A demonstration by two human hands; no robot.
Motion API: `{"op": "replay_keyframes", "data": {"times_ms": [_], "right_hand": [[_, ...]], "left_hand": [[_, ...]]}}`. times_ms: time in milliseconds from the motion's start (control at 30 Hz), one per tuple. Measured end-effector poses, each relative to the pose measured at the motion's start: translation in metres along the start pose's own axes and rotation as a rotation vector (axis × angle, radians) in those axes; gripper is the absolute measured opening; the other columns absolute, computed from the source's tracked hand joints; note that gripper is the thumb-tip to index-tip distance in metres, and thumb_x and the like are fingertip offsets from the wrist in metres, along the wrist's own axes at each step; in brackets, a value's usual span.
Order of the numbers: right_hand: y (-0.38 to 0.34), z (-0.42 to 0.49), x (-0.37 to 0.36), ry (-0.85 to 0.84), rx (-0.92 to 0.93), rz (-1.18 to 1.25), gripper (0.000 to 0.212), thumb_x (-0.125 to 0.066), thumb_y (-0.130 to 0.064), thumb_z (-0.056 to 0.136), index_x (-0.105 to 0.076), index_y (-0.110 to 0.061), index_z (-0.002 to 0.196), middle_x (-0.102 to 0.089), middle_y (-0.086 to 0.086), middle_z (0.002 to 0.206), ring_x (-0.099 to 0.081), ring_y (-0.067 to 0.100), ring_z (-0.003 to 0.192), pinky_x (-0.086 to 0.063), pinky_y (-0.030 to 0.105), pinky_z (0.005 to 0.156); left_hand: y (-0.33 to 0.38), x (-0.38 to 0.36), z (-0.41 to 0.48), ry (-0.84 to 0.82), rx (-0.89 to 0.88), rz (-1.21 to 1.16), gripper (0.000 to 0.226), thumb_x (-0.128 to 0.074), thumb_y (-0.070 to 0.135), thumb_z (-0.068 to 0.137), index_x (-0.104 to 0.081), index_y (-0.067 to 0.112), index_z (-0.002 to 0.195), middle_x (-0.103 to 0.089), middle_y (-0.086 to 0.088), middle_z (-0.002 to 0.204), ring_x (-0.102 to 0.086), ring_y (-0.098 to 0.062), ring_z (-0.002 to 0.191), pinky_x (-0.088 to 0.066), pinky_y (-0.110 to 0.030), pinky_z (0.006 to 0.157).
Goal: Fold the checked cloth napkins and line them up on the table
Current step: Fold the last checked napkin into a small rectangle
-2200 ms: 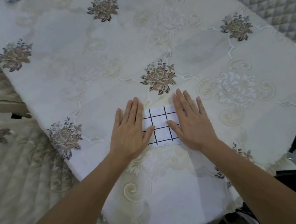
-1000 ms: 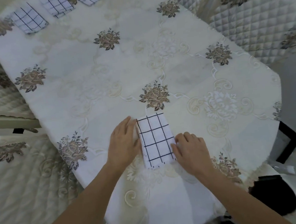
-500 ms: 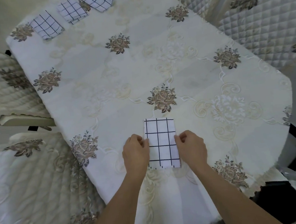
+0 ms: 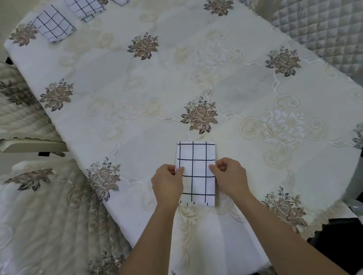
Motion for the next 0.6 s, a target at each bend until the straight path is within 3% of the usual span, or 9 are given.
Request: {"op": "replay_keyframes", "data": {"times_ms": [133,200,300,367,467,533,600], "right_hand": [[-0.003,-0.004,0.004,-0.02,0.022,0.103,0.016,-0.062,-0.027,0.095,-0.059,-0.017,0.084,-0.066,0.001,0.081,-0.059,0.016,0.074,-0.044,0.028,0.067],[-0.004,-0.005,0.006,-0.023,0.029,0.159,0.017,-0.06,-0.028,0.097,-0.056,-0.018,0.083,-0.064,0.001,0.08,-0.058,0.018,0.075,-0.045,0.032,0.07],[-0.01,-0.012,0.011,-0.035,0.05,0.243,0.018,-0.06,-0.028,0.098,-0.056,-0.018,0.083,-0.062,-0.001,0.076,-0.056,0.015,0.073,-0.045,0.034,0.071],[-0.018,-0.018,0.016,-0.038,0.053,0.292,0.014,-0.062,-0.026,0.097,-0.06,-0.019,0.086,-0.069,-0.002,0.078,-0.062,0.014,0.075,-0.049,0.035,0.073],[-0.032,-0.029,0.023,-0.049,0.059,0.349,0.009,-0.061,-0.023,0.097,-0.067,-0.02,0.092,-0.075,-0.005,0.085,-0.07,0.012,0.08,-0.055,0.036,0.077],[-0.041,-0.038,0.027,-0.037,0.089,0.36,0.011,-0.06,-0.021,0.098,-0.07,-0.021,0.093,-0.076,-0.006,0.087,-0.072,0.012,0.082,-0.056,0.035,0.077],[-0.051,-0.047,0.028,-0.007,0.146,0.343,0.015,-0.058,-0.022,0.099,-0.069,-0.019,0.089,-0.074,-0.008,0.083,-0.068,0.006,0.078,-0.053,0.025,0.073]], "left_hand": [[-0.003,0.001,0.005,-0.191,0.012,-0.112,0.029,-0.065,0.025,0.094,-0.054,0.01,0.071,-0.047,0.006,0.063,-0.043,-0.014,0.062,-0.035,-0.025,0.063],[-0.002,0.003,0.003,-0.272,0.025,-0.241,0.035,-0.063,0.024,0.095,-0.05,0.0,0.073,-0.041,-0.004,0.067,-0.035,-0.017,0.061,-0.03,-0.027,0.06],[0.005,0.011,-0.002,-0.342,0.033,-0.367,0.029,-0.059,0.023,0.099,-0.052,0.005,0.078,-0.047,-0.005,0.073,-0.038,-0.01,0.053,-0.031,-0.019,0.051],[0.011,0.018,-0.006,-0.369,0.024,-0.42,0.029,-0.058,0.024,0.1,-0.055,0.003,0.081,-0.059,-0.007,0.079,-0.051,-0.01,0.061,-0.04,-0.02,0.057],[0.02,0.034,-0.014,-0.393,-0.013,-0.467,0.026,-0.057,0.024,0.1,-0.059,-0.002,0.096,-0.07,-0.015,0.098,-0.062,-0.019,0.084,-0.047,-0.033,0.073],[0.026,0.045,-0.02,-0.389,-0.042,-0.472,0.023,-0.057,0.023,0.1,-0.06,0.0,0.101,-0.07,-0.016,0.102,-0.061,-0.019,0.084,-0.045,-0.031,0.069],[0.03,0.056,-0.025,-0.372,-0.068,-0.44,0.028,-0.054,0.027,0.101,-0.059,-0.002,0.102,-0.066,-0.016,0.093,-0.053,-0.019,0.075,-0.037,-0.025,0.058]]}}
Point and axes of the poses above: each hand's wrist, its own z-axis towards the middle knuckle, its own x-axis out of the back of the hand, y = z × x, the point moved 3 cm from there along z, towards the middle knuckle
